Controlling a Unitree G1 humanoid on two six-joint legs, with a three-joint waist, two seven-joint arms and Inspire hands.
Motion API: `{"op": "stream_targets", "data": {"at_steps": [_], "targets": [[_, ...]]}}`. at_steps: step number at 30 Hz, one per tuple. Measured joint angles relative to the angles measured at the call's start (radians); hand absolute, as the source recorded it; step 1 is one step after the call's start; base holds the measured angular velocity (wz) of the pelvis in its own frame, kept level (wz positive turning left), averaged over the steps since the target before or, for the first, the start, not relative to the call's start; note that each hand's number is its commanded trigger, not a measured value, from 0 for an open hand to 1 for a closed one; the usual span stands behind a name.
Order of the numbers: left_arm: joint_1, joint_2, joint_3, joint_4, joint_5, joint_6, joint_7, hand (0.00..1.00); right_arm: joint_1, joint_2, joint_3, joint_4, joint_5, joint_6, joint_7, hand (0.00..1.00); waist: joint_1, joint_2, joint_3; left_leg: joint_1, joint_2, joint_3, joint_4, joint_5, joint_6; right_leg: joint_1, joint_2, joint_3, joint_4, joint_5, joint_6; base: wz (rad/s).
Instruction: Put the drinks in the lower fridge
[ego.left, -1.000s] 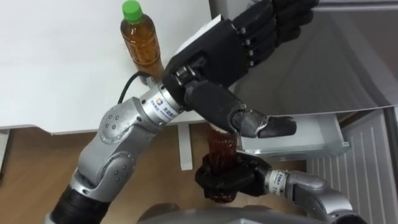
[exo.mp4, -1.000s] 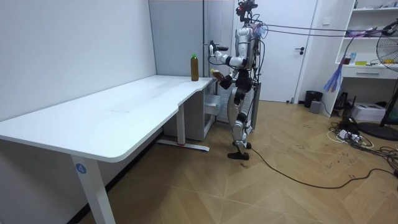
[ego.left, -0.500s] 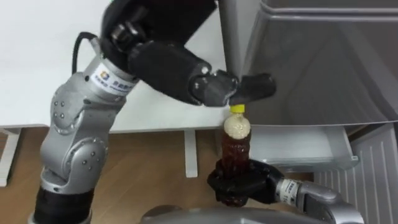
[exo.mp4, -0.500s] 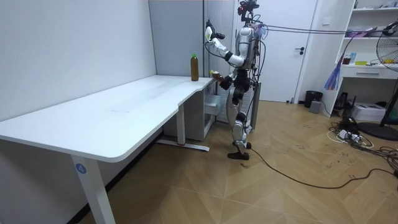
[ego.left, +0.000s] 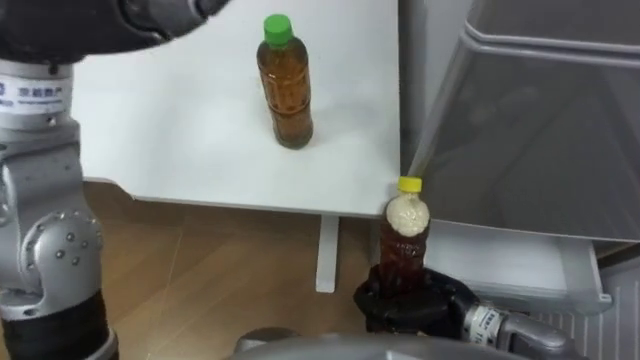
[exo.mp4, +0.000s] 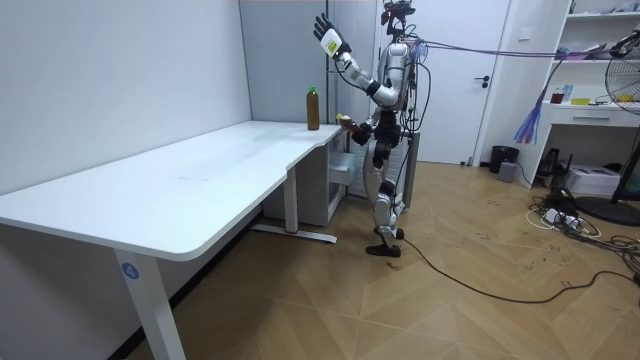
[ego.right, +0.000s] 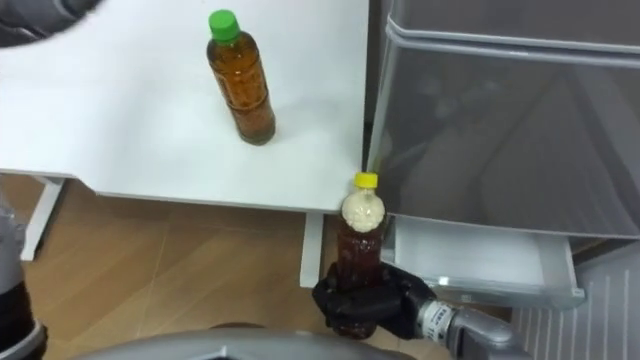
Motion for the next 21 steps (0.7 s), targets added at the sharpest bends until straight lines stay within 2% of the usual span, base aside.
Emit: {"op": "stream_targets", "data": {"at_steps": [3, 6, 8, 10, 13, 14, 19, 21], "targets": [[0.0, 0.001, 0.045, -0.018, 0.023, -0.021, 0.062, 0.0, 0.011, 0.007, -0.01, 0.0, 0.001, -0.01, 0.0, 1.0, 0.013, 0.0, -0.0003, 0.002, 0.0, -0.005, 0.001, 0.0, 0.0, 0.004, -0.001, -0.014, 0.0, 0.0, 0.0, 0.06], [0.0, 0.0, 0.096, -0.028, 0.037, -0.061, 0.136, 0.0, 0.026, 0.009, -0.022, -0.001, 0.0, -0.024, -0.001, 1.0, 0.024, 0.001, -0.0009, 0.004, 0.0, -0.008, 0.001, 0.0, 0.0, 0.008, 0.001, -0.016, 0.0, 0.0, 0.0, 0.03], [0.0, 0.0, 0.149, -0.028, 0.11, -0.086, 0.218, 0.0, 0.034, 0.02, -0.033, -0.002, -0.001, -0.033, -0.004, 1.0, 0.037, 0.001, -0.0008, 0.011, 0.0, -0.007, 0.001, 0.0, 0.0, 0.009, 0.001, -0.016, 0.0, 0.0, 0.0, -0.02], [0.003, -0.003, 0.169, -0.028, 0.191, -0.102, 0.3, 0.0, 0.042, 0.025, -0.039, -0.002, -0.002, -0.042, -0.012, 1.0, 0.042, 0.001, -0.0007, 0.017, 0.0, -0.008, 0.001, 0.0, 0.0, 0.013, 0.001, -0.023, 0.0, 0.0, 0.0, 0.02], [0.008, -0.003, 0.188, -0.017, 0.247, -0.123, 0.414, 0.0, 0.04, 0.026, -0.04, -0.002, -0.002, -0.046, -0.03, 1.0, 0.047, 0.001, -0.0005, 0.021, -0.002, -0.009, 0.001, 0.0, 0.0, 0.026, 0.001, -0.029, -0.004, 0.0, 0.0, 0.01], [0.019, -0.003, 0.202, 0.005, 0.279, -0.135, 0.448, 0.0, 0.04, 0.028, -0.04, -0.002, -0.003, -0.046, -0.036, 1.0, 0.049, 0.004, 0.0, 0.026, -0.003, -0.01, -0.001, 0.0, 0.0, 0.028, 0.0, -0.035, -0.01, 0.0, 0.0, 0.0], [0.114, -0.003, 0.246, 0.117, 0.307, -0.136, 0.596, 0.0, 0.043, 0.026, -0.041, -0.007, -0.003, -0.045, -0.058, 1.0, 0.061, 0.008, -0.0019, 0.028, -0.006, -0.011, -0.006, 0.001, -0.002, 0.034, -0.001, -0.041, -0.017, -0.001, 0.002, -0.01], [0.147, -0.004, 0.248, 0.177, 0.338, -0.13, 0.654, 0.0, 0.045, 0.03, -0.04, -0.008, -0.004, -0.045, -0.069, 1.0, 0.06, 0.012, 0.0012, 0.028, -0.006, -0.018, -0.005, 0.002, -0.002, 0.039, 0.0, -0.042, -0.018, -0.001, 0.002, 0.08]]}}
